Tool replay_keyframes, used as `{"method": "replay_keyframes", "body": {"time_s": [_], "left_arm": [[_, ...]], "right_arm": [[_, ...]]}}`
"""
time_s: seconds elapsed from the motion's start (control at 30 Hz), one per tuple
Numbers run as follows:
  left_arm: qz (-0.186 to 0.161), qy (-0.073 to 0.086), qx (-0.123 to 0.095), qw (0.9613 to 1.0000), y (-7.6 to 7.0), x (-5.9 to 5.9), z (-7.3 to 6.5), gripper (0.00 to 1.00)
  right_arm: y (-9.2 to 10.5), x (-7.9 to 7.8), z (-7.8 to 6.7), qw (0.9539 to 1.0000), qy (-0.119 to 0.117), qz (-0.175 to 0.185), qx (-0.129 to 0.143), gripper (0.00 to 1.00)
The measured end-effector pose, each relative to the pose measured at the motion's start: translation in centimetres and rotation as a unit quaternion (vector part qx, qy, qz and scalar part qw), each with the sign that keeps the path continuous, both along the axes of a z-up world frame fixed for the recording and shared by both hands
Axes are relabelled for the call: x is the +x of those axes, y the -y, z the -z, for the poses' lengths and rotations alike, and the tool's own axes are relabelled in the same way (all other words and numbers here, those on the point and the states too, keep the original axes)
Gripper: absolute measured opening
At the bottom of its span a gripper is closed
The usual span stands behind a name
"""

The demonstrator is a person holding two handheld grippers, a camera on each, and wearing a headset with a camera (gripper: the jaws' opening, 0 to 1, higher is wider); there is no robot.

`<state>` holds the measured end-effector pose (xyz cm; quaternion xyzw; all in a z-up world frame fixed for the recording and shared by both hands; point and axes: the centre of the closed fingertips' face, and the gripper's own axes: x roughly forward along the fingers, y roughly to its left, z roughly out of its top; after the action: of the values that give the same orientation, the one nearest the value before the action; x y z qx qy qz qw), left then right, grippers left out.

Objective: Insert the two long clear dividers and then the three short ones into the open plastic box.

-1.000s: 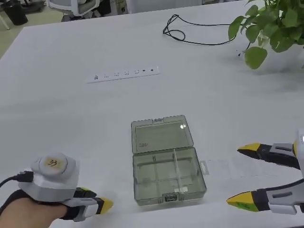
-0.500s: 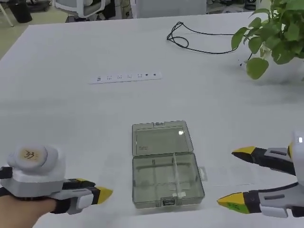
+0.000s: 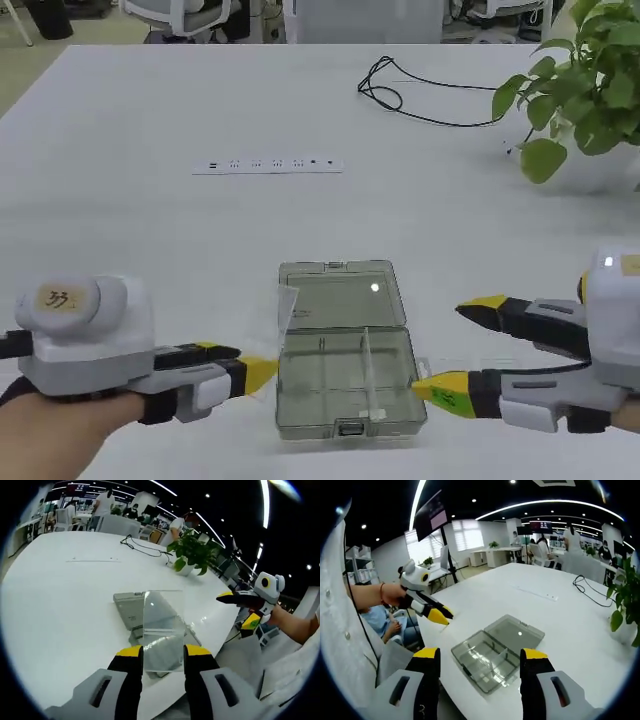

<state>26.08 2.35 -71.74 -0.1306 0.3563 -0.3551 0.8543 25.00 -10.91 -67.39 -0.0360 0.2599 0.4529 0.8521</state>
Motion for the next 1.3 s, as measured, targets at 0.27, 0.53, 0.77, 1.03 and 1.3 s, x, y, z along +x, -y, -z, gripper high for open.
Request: {"method": "replay_keyframes", "body": {"time_s": [0.27, 0.53, 0.77, 1.03, 1.3], "left_arm": [[0.005, 0.027, -0.04, 0.9988, 2.6, 0.0, -2.1, 0.3], [0.022, 0.061, -0.043, 0.997, 4.4, -0.1, -3.6, 0.3], [0.041, 0.084, -0.029, 0.9952, 5.1, -0.1, -4.0, 0.3], [0.051, 0.098, -0.012, 0.9938, 5.3, -0.1, -4.2, 0.3], [0.048, 0.1, -0.011, 0.9937, 5.5, 0.1, -4.3, 0.3]], "right_arm": [[-3.2, 1.1, -2.2, 0.998, -0.015, 0.035, 0.051, 0.51], [-5.5, 1.5, -2.6, 0.9924, -0.042, 0.069, 0.093, 0.3], [-6.3, 1.6, -1.9, 0.9889, -0.068, 0.085, 0.102, 0.22], [-6.6, 1.6, -1.4, 0.9856, -0.085, 0.099, 0.108, 0.15], [-6.9, 1.7, -1.6, 0.9789, -0.102, 0.124, 0.127, 0.07]]}}
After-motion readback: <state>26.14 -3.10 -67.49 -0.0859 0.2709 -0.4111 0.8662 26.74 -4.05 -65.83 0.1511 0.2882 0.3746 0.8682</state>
